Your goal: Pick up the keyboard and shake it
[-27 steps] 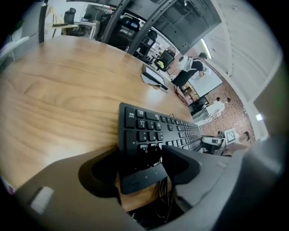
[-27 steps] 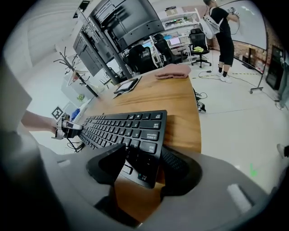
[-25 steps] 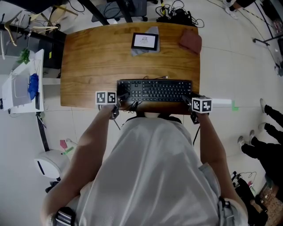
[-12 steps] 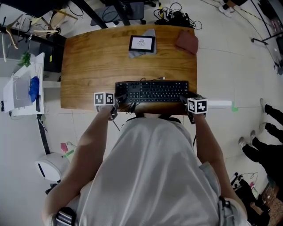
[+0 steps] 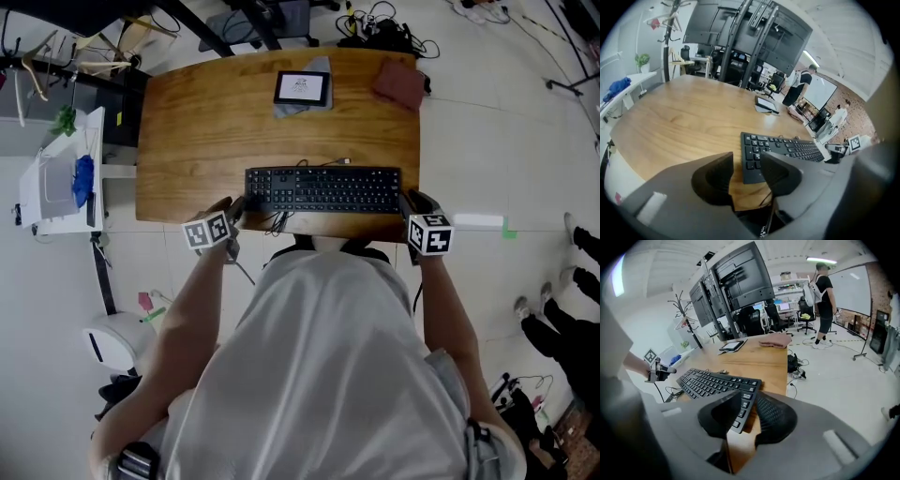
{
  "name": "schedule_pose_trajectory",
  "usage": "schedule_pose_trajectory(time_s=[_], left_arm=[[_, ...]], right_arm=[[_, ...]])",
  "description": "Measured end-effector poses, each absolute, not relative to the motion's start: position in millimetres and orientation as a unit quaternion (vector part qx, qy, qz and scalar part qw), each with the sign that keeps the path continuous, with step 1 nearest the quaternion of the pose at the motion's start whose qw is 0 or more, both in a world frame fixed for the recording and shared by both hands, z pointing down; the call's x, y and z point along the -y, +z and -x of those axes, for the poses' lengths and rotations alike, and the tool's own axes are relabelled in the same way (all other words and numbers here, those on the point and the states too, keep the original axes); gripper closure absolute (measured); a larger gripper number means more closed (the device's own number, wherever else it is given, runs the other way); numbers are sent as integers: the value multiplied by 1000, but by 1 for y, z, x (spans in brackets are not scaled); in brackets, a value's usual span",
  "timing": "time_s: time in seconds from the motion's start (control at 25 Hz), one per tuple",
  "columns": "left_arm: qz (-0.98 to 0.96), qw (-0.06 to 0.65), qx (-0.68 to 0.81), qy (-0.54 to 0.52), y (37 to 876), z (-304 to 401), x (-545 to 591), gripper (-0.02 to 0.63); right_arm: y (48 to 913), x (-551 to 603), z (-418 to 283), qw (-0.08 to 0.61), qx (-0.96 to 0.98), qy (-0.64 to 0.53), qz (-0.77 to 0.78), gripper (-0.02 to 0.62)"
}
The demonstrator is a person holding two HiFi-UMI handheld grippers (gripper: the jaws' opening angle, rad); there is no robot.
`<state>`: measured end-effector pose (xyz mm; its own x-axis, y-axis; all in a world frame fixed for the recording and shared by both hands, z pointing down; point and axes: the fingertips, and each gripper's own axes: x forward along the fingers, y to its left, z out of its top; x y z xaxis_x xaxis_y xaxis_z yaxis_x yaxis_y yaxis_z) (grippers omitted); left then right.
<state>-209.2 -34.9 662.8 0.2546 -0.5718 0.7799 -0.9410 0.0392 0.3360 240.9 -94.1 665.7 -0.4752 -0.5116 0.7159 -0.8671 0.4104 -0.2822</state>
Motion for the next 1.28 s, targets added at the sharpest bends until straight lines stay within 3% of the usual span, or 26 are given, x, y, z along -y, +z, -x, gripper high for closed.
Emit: schedule_pose_trajectory(time_s=[0.12, 0.28, 0.8, 1.28], left_arm=[[-668, 417, 585, 194, 645, 196, 25, 537], [-688, 386, 587, 182, 622, 174, 21, 598], [-782, 341, 514, 87, 580, 144, 30, 606], [-867, 278, 411, 44, 534, 133, -24, 606]], right_arm=[[652, 101, -239, 249, 815, 305, -426, 540], [641, 109, -225, 237, 837, 281, -405, 566], [601, 70, -170, 173, 845, 291, -413, 592], [528, -13, -58, 91, 882, 249, -389, 594]])
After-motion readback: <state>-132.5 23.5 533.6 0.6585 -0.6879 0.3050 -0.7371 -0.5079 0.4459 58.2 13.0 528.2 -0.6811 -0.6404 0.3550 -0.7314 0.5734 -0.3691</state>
